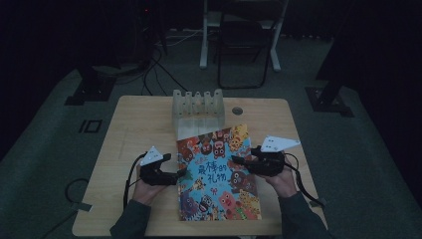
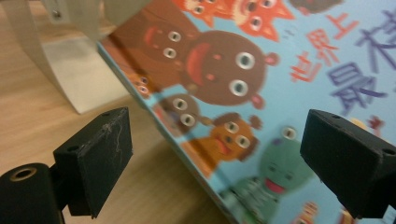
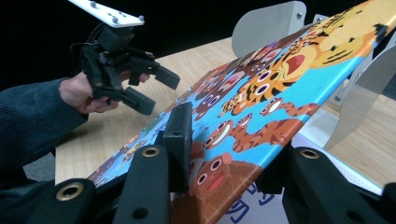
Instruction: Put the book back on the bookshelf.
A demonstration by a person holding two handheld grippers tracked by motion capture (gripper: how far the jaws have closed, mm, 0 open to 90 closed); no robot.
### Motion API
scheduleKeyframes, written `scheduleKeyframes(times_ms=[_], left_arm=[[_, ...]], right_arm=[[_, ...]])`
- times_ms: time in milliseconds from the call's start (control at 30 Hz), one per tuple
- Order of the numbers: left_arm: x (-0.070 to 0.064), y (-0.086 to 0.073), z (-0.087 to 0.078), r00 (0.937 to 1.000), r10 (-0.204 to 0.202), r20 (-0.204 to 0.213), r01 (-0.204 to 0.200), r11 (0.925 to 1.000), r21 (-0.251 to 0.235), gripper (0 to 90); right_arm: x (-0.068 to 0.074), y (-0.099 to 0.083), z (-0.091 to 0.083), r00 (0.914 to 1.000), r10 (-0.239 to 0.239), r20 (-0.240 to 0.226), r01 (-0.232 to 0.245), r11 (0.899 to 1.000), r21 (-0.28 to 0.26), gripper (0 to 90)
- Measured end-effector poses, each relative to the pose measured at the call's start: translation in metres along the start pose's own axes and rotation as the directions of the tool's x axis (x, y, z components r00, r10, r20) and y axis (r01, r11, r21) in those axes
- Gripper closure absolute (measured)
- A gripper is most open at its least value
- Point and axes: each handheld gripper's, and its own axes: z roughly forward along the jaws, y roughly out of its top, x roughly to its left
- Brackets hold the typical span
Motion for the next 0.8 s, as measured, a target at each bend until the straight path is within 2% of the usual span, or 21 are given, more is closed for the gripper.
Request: scheduleKeyframes(times_ms=[167,267,367,500,567,667,800], left_arm=[[0.006,0.002,0.009,0.9996,-0.019,0.021,0.018,0.9998,0.013,9.3],[0.008,0.003,0.013,0.9971,-0.032,0.069,0.032,0.9994,0.013,7.9],[0.008,0.004,0.013,0.9958,-0.034,0.084,0.034,0.9994,0.011,7.9],[0.011,0.006,0.015,0.9907,-0.056,0.124,0.055,0.9985,0.008,7.9],[0.013,0.006,0.017,0.9862,-0.064,0.153,0.064,0.9979,0.007,7.9],[0.014,0.007,0.021,0.9730,-0.085,0.215,0.081,0.9963,0.027,7.5],[0.011,0.007,0.020,0.9762,-0.065,0.207,0.062,0.9979,0.018,6.8]], right_arm=[[0.002,-0.001,-0.003,0.9997,-0.023,-0.011,0.023,1.000,-0.012,63.6],[0.003,-0.001,-0.005,0.9992,-0.038,-0.015,0.037,0.999,-0.018,63.6],[0.003,-0.002,-0.007,0.9987,-0.048,-0.017,0.047,0.999,-0.027,63.6],[0.003,-0.004,-0.009,0.9980,-0.060,-0.021,0.059,0.997,-0.044,63.6],[0.004,-0.004,-0.009,0.9977,-0.065,-0.022,0.063,0.997,-0.045,63.6],[0.004,-0.004,-0.011,0.9971,-0.071,-0.027,0.070,0.996,-0.050,63.7],[0.002,-0.004,-0.012,0.9970,-0.070,-0.034,0.068,0.996,-0.052,63.8]])
